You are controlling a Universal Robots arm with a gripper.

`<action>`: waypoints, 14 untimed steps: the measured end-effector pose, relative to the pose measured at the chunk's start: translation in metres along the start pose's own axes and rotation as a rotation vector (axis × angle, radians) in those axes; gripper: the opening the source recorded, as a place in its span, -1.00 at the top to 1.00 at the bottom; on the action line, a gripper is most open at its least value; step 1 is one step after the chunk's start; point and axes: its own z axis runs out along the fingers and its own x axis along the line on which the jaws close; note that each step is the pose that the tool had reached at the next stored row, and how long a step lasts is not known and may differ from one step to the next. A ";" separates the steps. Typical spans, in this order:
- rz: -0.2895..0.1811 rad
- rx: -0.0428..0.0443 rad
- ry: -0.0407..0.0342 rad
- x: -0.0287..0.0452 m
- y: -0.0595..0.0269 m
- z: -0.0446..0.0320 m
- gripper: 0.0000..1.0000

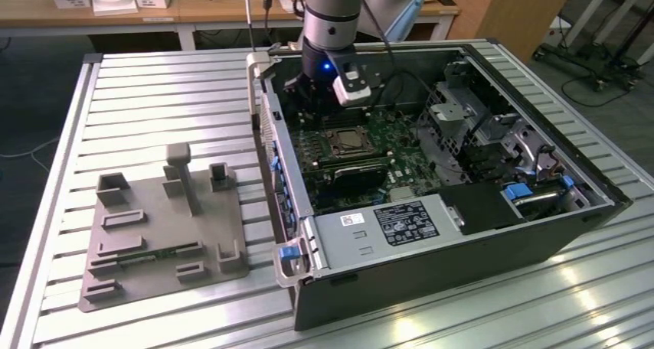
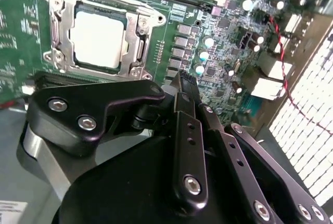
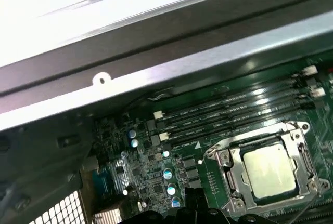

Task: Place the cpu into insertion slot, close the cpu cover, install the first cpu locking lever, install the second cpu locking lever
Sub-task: 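Install the first cpu locking lever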

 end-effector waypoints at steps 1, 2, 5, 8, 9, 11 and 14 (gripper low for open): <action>-0.012 0.0001 0.0004 0.0000 0.0000 0.0000 0.80; -0.015 0.0001 0.0005 0.0000 0.0000 0.0000 0.80; -0.017 -0.0001 0.0006 0.0000 0.0000 0.0001 0.80; -0.017 -0.0019 0.0010 0.0001 0.0004 0.0001 0.80; -0.019 -0.0019 0.0011 0.0001 0.0006 0.0001 0.80; -0.038 -0.0019 0.0016 0.0002 0.0008 0.0001 0.80; -0.049 -0.0016 0.0021 0.0003 0.0012 0.0001 0.80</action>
